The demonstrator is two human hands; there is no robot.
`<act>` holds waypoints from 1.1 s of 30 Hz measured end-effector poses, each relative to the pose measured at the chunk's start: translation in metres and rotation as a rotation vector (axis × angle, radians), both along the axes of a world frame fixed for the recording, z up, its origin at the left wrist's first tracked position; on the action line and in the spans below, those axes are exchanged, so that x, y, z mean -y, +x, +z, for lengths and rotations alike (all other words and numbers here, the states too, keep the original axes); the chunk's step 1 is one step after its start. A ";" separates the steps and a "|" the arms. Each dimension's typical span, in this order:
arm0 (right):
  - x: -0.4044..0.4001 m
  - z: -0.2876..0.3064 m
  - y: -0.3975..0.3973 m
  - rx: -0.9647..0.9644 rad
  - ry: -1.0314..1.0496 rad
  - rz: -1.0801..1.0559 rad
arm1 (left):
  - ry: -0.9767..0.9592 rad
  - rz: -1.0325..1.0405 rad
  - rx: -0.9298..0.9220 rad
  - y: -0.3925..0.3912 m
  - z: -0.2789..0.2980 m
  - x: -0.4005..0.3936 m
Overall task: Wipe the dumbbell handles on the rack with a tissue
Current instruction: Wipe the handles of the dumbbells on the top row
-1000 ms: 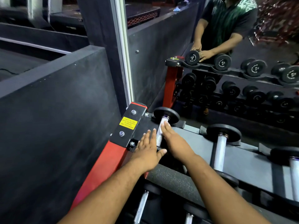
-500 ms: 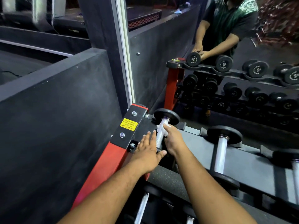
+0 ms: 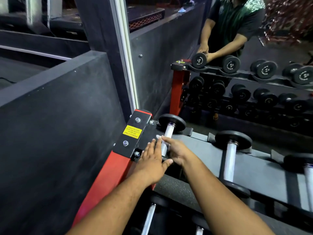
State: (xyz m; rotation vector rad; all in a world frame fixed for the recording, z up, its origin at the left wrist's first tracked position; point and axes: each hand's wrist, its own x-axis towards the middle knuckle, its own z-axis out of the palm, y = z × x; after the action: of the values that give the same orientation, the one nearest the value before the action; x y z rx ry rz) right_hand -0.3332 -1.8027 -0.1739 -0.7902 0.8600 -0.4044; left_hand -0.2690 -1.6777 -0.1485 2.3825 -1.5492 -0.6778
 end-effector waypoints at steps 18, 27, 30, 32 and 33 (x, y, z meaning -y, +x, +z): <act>0.032 0.013 -0.033 -1.163 -2.142 0.840 | -0.019 0.008 -0.006 -0.003 0.000 -0.002; 0.029 0.013 -0.055 -0.618 -2.173 1.026 | -0.033 0.007 -0.014 -0.001 -0.003 -0.002; 0.030 0.009 -0.051 -0.862 -1.975 0.789 | -0.022 -0.001 -0.006 -0.001 -0.001 -0.002; 0.021 0.004 -0.046 -0.753 -1.763 0.721 | -0.024 0.002 -0.008 0.000 0.000 -0.003; 0.016 0.002 -0.048 -0.652 -1.692 0.713 | -0.025 0.002 -0.013 0.000 -0.001 -0.003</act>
State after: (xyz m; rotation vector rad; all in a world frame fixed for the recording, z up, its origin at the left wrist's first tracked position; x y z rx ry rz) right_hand -0.3812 -1.8189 -0.1723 -2.8012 0.5890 -0.1355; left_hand -0.2690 -1.6752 -0.1492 2.3566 -1.5402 -0.6683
